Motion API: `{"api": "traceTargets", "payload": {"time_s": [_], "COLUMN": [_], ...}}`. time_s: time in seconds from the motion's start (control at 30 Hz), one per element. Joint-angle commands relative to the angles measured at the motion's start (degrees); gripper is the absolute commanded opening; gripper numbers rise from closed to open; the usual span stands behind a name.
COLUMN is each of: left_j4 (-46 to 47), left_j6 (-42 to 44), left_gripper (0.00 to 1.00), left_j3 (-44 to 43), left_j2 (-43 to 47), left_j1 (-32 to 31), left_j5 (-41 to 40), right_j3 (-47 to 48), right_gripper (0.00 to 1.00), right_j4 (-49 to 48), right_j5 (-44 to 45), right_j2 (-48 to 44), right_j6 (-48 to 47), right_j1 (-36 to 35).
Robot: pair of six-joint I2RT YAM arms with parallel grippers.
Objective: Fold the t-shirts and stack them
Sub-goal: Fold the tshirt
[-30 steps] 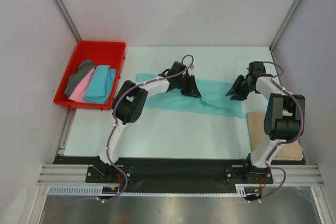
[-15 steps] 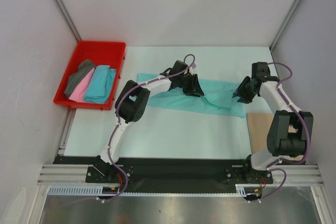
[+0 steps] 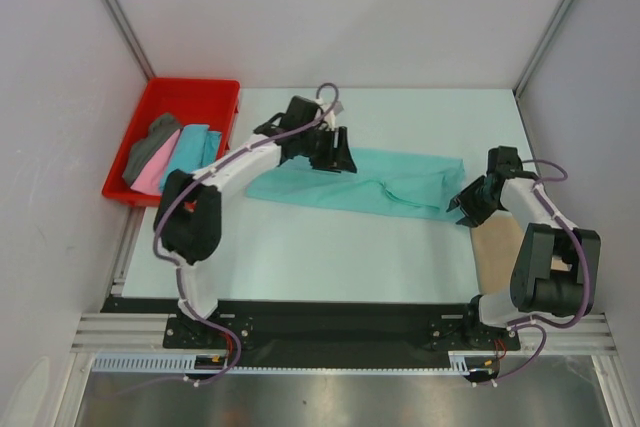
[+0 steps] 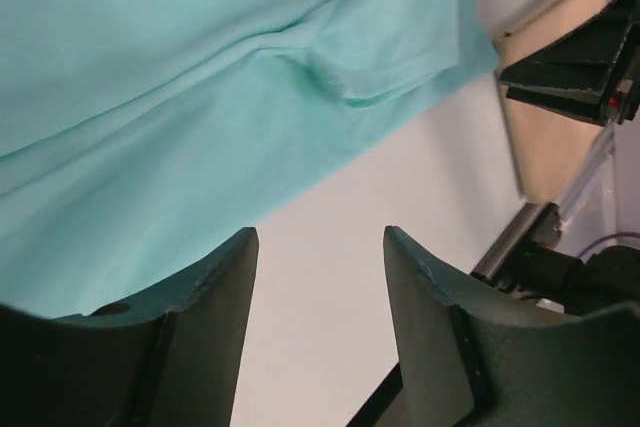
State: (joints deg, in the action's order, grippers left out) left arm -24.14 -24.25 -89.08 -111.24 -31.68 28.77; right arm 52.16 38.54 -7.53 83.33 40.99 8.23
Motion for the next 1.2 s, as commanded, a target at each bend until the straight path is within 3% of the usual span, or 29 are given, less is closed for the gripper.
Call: {"api": "traceTargets", "payload": {"time_s": [0.0, 0.23, 0.43, 0.73, 0.97, 1.17], "left_j4": [-7.0, -5.9, -8.0, -11.6, -10.7, -15.3], "left_j6": [6.3, 5.4, 6.3, 4.7, 3.5, 7.1], "left_gripper": [0.60, 0.65, 0.64, 0.57, 0.59, 0.63], "left_j3": [5.8, 18.9, 20.5, 19.2, 17.3, 14.5], "left_j2": [7.5, 18.6, 22.4, 19.6, 19.4, 14.6], "left_j1": [5.8, 17.9, 18.3, 18.4, 18.4, 14.8], "left_j5": [-7.2, -8.1, -10.8, -19.6, -21.2, -24.2], "right_j3": [-2.0, -5.4, -5.8, 0.1, 15.5, 41.6], "right_gripper": [0.47, 0.48, 0.48, 0.46, 0.45, 0.45], "right_j4": [-4.0, -10.8, -14.5, -17.8, -19.9, -16.8], "right_j5": [-3.4, -4.7, -3.4, 1.1, 5.8, 6.4], "right_j2": [0.0, 3.4, 6.5, 14.0, 29.6, 44.7], "right_j6": [5.9, 11.0, 12.7, 9.3, 3.8, -0.6], "right_j1": [1.0, 0.9, -0.1, -0.5, -1.6, -3.4]}}
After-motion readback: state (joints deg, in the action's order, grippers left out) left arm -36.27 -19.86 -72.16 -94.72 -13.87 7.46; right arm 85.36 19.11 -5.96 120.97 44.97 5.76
